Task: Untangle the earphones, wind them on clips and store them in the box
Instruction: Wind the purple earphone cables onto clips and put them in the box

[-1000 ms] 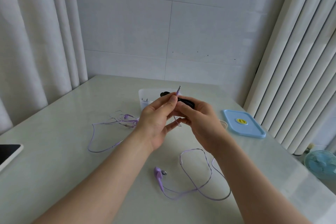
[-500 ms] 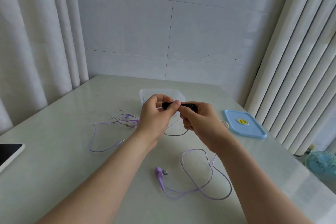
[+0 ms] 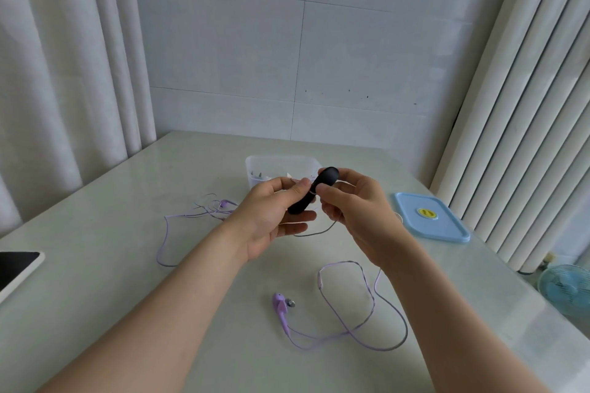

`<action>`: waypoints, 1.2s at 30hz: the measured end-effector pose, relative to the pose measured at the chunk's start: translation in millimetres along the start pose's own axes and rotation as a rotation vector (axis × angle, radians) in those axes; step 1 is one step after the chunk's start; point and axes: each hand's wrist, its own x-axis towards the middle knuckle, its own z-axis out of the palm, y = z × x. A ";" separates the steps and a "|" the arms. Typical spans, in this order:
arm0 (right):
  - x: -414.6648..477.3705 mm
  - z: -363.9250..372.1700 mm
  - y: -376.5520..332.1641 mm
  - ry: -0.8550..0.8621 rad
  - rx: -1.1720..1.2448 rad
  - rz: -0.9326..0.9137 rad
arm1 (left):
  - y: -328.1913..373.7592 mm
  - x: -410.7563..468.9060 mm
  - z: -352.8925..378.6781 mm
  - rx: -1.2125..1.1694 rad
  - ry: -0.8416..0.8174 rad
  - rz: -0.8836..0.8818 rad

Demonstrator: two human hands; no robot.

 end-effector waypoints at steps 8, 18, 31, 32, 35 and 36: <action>0.3 0.1 0.2 -0.008 -0.029 -0.013 | 4.5 -4.7 -1.5 -0.039 -0.061 -0.056; 1.9 -1.5 0.8 0.116 -0.132 -0.094 | 8.1 -4.5 1.6 -0.117 -0.127 -0.008; -7.8 9.0 -2.7 -0.033 -0.655 -0.082 | 9.6 3.1 -1.2 -0.041 0.137 0.123; -9.9 9.9 -4.4 -0.060 -0.647 -0.082 | 8.5 4.3 -2.5 -0.021 0.190 0.138; -15.1 13.8 -9.9 -0.148 -0.598 -0.095 | 1.3 7.7 -5.6 0.130 0.326 0.223; -16.6 15.2 -11.5 -0.171 -0.565 -0.103 | -1.6 7.9 -6.0 0.220 0.347 0.269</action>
